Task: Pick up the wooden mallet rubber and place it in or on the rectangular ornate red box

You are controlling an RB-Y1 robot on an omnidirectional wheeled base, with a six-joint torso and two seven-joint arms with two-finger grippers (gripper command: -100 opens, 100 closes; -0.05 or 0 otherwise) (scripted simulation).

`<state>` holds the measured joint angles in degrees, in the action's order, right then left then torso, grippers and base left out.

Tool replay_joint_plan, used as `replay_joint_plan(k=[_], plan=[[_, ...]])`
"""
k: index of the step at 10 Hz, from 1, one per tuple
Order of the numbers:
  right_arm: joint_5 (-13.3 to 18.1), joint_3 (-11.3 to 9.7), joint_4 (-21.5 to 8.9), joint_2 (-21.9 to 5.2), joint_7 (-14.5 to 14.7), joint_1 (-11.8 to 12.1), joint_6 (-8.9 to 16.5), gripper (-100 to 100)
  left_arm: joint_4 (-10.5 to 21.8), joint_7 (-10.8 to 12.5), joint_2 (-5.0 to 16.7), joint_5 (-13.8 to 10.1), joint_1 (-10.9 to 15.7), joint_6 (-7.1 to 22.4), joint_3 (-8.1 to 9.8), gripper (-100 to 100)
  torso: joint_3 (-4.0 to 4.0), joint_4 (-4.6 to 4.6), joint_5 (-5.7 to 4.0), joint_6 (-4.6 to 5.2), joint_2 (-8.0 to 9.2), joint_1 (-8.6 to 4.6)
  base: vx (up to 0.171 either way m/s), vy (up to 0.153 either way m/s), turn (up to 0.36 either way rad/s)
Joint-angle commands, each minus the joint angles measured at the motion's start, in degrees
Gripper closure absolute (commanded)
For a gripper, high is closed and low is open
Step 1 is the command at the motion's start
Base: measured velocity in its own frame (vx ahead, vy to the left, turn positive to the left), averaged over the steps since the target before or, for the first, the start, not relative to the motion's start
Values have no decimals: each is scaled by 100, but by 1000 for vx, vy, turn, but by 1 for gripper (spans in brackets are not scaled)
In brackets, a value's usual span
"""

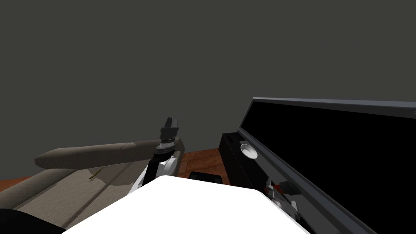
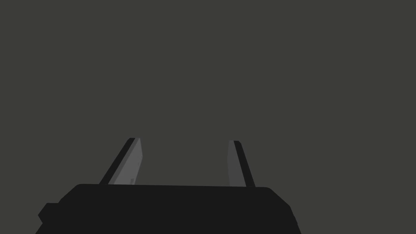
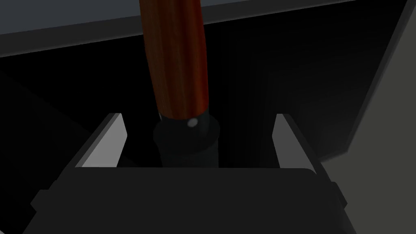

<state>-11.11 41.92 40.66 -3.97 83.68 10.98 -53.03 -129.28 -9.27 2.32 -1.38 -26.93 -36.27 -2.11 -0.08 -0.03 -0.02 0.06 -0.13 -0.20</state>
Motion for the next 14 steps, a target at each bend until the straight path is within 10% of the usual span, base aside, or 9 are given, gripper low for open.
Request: replay_joint_plan(k=[1, 6, 7, 8, 14], plan=[[-42, 73, -286, 44, 167, -50, -45, -100, 0, 0, 0, 0, 0, 0, 0, 0, 0, 0, 0, 0, 0, 0, 35, -50, 57], [-121, 196, -767, 123, 429, -140, -72, -100, 0, 0, 0, 0, 0, 0, 0, 0, 5, 2, 2, 1, 8, 5, 25, -57, 44], [-121, 197, -758, 126, 434, -135, -59, 0, 0, 0, 0, 0, 0, 0, 0, 0, 7, 3, 4, 0, 12, 15, 0, 0, 0], [-13, 50, -726, 179, 472, -197, -33, -100, 0, 0, -1, 0, 0, 0, -1, 0, 9, 3, 5, 1, 15, 21, 22, -34, -317], [203, -245, -659, 287, 551, -320, 21, -100, 0, 0, 0, 0, -1, 0, 0, 0, 2, 1, 3, 3, 3, 10, 27, -29, -181]])
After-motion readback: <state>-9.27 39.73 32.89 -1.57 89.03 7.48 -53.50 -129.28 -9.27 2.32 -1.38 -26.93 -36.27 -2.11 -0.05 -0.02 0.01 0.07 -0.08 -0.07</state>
